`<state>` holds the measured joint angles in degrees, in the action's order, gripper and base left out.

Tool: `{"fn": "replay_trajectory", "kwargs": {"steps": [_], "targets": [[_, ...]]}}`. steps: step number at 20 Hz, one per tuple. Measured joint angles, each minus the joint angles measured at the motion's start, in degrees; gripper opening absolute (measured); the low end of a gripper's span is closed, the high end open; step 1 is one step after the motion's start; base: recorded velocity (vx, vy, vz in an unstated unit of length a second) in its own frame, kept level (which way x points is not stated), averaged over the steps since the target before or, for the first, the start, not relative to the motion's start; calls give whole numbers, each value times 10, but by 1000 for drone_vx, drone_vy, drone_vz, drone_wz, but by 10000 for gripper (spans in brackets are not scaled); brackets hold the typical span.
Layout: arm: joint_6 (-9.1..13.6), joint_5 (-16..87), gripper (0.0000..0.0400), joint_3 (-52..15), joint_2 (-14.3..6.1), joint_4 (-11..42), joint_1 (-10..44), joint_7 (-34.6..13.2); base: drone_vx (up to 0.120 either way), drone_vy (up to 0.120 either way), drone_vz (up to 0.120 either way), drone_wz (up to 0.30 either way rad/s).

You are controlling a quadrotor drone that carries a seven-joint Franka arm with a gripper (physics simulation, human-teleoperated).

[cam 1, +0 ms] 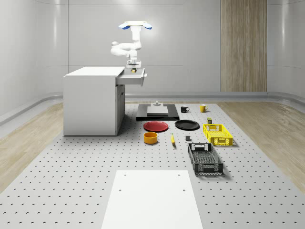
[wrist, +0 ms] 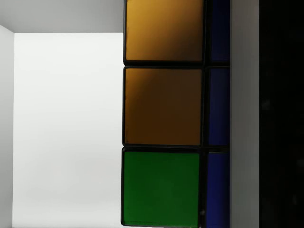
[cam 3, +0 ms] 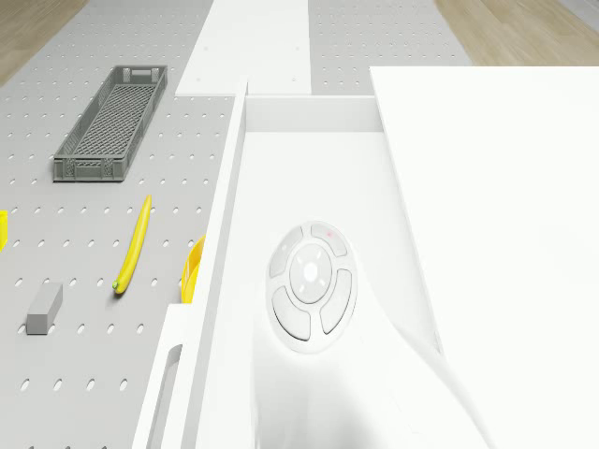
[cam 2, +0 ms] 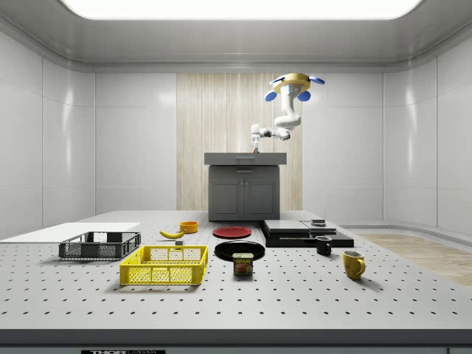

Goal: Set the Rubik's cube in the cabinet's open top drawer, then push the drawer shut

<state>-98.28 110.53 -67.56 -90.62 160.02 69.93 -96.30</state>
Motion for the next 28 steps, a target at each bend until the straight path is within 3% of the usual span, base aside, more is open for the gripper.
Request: {"fn": "replay_trajectory", "kwargs": {"steps": [9,12,18,21,28], "targets": [[-22,65,320,68,14,-31,18,0,0,0,0,0],[-24,80,360,81,20,-38,21,0,0,0,0,0],[-8,68,391,64,24,-27,11,3,0,0,7,0],[3,53,396,47,25,-17,4,4,0,0,120,0],[17,37,399,26,28,-7,-5,6,-114,114,120,0]]}}
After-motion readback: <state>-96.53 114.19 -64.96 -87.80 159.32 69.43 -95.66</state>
